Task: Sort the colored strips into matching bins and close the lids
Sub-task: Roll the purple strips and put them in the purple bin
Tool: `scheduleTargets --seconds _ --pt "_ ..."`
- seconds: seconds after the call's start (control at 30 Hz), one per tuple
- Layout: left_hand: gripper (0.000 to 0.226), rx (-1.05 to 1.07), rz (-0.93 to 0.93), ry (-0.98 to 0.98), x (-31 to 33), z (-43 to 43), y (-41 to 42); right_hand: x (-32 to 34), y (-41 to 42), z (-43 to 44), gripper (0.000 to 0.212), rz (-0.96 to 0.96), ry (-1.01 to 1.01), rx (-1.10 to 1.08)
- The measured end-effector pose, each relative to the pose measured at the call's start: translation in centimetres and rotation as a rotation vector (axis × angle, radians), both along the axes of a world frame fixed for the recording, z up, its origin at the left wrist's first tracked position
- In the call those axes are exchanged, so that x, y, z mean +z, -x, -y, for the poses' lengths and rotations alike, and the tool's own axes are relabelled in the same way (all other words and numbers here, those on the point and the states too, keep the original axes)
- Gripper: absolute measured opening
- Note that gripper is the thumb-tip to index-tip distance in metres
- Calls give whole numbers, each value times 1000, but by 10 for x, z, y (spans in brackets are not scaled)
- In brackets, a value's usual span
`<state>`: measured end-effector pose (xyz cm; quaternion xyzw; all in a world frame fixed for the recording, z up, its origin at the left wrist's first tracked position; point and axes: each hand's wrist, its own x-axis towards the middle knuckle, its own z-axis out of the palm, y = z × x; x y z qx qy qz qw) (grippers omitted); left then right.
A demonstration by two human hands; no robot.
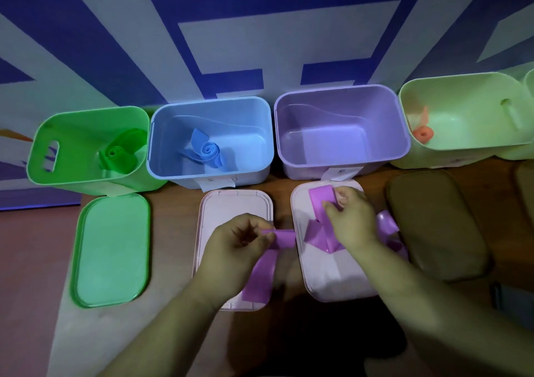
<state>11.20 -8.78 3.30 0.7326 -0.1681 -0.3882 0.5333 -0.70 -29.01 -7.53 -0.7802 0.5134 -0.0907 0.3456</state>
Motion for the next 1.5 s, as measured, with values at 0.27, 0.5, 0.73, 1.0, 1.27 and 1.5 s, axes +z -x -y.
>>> scheduleTargets --seconds 0.27,0.5,0.73,1.0,1.27,1.5 --pt "18 31 -19 -19 -19 8 -10 -13 -17 3 30 69 -92 -62" --pt "11 23 -20 4 -21 5 -10 -10 -9 2 30 110 -81 4" --pt "12 52 -8 17 -22 -5 -8 -5 -10 2 37 75 -159 49" --pt "17 80 -9 -2 -25 -11 -9 4 -16 3 31 92 -310 199" --pt "14 61 -9 13 -13 -13 -7 26 -3 -3 37 147 -254 212" --pt "10 32 54 22 2 -33 -3 68 28 -33 27 200 -306 178"
